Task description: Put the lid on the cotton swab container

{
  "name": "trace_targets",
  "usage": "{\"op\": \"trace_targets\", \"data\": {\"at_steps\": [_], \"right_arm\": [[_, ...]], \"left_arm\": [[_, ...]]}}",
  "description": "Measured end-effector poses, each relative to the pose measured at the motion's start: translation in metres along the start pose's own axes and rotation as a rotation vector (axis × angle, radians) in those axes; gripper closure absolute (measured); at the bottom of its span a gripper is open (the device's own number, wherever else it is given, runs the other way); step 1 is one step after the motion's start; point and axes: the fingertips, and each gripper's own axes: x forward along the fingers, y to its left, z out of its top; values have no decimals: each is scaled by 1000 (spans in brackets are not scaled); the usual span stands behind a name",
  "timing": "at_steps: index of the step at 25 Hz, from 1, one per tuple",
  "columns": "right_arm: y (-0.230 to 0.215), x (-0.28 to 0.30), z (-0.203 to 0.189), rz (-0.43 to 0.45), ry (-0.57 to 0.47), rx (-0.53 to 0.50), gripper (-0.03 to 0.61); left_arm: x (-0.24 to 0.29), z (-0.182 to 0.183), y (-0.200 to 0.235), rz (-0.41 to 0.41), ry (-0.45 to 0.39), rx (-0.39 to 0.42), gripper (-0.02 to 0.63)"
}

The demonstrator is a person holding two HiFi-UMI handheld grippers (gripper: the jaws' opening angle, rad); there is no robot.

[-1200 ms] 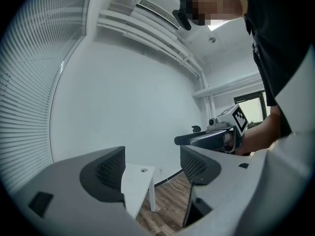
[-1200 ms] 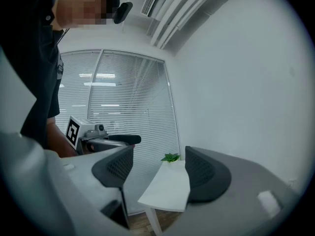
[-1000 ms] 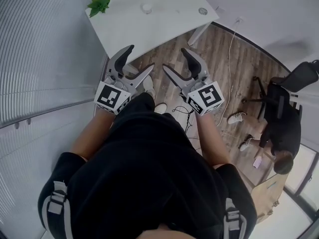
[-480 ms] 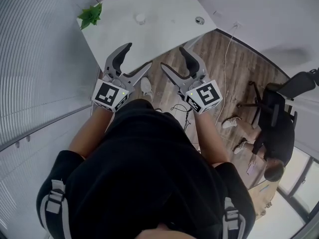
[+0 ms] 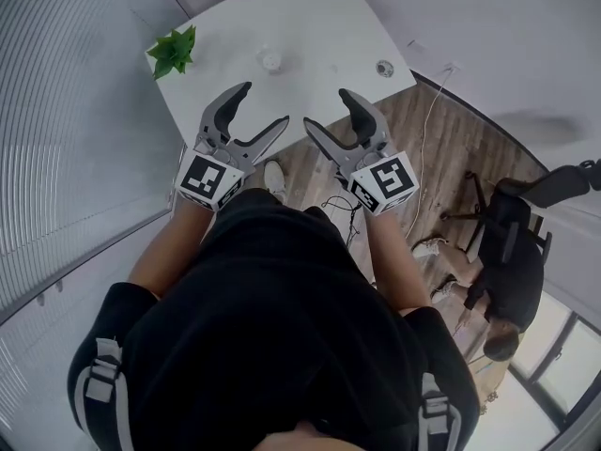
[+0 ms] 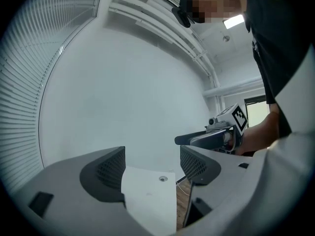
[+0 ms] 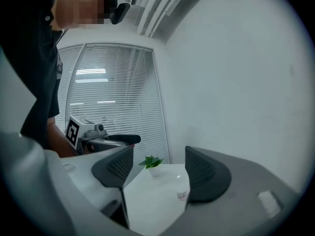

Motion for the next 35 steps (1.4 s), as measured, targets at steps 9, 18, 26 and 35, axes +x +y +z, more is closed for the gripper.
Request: {"op": "trace_targets", "data": {"at_steps": [9,18,26,35], "right_arm": [[-18,45,6,27,27,7,252],[-54,85,1,114,60,25,252],[-101,133,0,335,99,56,252],[-154,176,-18,596,193,93,253]], "left_arm": [[16,-3,43,26,4,-14,279],[35,-18,76,123,34,-52,279],[66,-25,113,369,40,-94,281],[100,-47,131,672,93,-125,281]]}}
